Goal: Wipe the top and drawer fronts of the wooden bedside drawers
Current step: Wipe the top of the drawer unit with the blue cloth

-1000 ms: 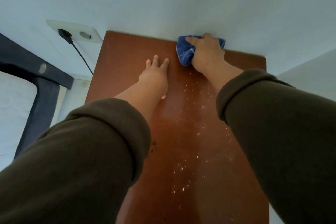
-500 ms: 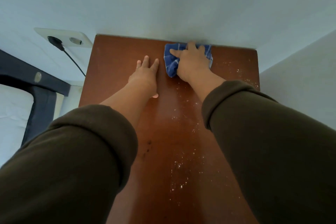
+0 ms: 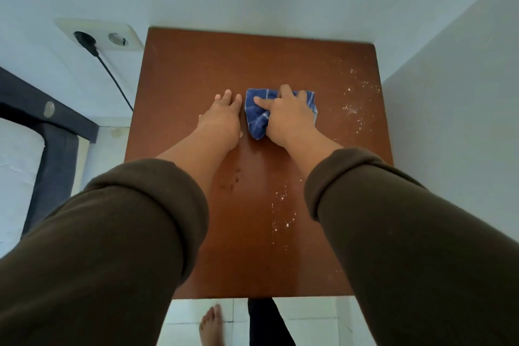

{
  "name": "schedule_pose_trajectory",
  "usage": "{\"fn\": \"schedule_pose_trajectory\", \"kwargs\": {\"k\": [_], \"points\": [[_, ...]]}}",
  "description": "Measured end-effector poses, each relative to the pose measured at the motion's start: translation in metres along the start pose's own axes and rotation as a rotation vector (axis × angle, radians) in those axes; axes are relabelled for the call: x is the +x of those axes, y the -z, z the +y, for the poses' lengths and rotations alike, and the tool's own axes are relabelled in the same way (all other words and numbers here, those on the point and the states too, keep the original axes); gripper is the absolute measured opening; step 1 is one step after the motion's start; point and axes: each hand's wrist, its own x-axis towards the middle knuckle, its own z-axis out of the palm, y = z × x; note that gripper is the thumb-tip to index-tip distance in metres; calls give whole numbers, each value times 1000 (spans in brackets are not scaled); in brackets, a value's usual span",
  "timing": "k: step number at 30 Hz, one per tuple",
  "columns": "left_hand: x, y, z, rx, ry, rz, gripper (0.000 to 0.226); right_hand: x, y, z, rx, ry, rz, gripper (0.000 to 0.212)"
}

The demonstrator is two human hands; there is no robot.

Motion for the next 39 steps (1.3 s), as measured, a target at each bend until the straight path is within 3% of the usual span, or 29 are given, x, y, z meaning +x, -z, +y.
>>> {"fn": "schedule_pose_trajectory", "kwargs": {"k": [19,34,39], "points": [[-77,-52,-18,167,-141,58,75,-142,-72,-13,11,-35,46,55],[-90,-69,-16,266,-114,88,69,-258,-124,-23,64,-94,7,55],[-99,-73,-14,271,-115,75,76,-288,-146,-23,210,-94,186,52]]}}
